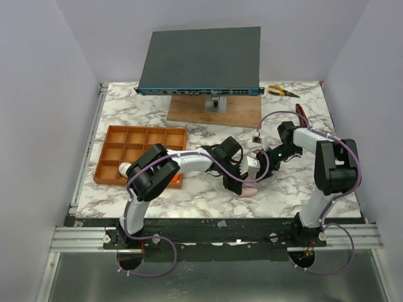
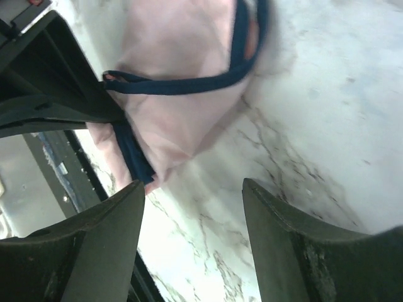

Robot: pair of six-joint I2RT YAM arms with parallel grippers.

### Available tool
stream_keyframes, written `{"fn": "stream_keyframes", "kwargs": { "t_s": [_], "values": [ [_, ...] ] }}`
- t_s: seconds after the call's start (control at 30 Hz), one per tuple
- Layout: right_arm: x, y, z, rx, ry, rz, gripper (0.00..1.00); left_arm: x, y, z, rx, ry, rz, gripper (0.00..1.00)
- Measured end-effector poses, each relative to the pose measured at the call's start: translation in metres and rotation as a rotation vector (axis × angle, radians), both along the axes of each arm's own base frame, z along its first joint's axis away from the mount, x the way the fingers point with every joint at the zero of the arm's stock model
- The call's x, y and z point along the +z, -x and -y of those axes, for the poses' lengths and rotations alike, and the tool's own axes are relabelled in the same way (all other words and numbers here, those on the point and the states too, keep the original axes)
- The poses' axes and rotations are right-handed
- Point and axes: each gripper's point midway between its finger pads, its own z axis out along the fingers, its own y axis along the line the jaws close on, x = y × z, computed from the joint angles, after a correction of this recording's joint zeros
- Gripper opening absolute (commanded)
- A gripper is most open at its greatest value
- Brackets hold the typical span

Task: Roll the underwear
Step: Roll the underwear to the center of the board.

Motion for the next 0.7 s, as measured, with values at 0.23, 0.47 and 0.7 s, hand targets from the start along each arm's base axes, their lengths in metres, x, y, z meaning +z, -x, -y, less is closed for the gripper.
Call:
{"fn": "stream_keyframes", "kwargs": {
  "t_s": [0.23, 0.47, 0.7],
  "values": [
    [0.001, -0.032, 0.035, -0.151, 0.027, 0.126, 0.67, 0.000, -0.003, -0.007, 0.023, -0.005, -0.116, 0.00],
    [0.028, -0.036, 0.044, -0.175, 0.033, 0.323, 0.68, 0.001, -0.008, -0.014, 0.045, -0.016, -0.282, 0.00],
    [0.051, -0.022, 0.034, -0.077, 0.004, 0.506, 0.70, 0.001, -0.011, -0.018, 0.058, -0.031, -0.433, 0.00]
  ]
}}
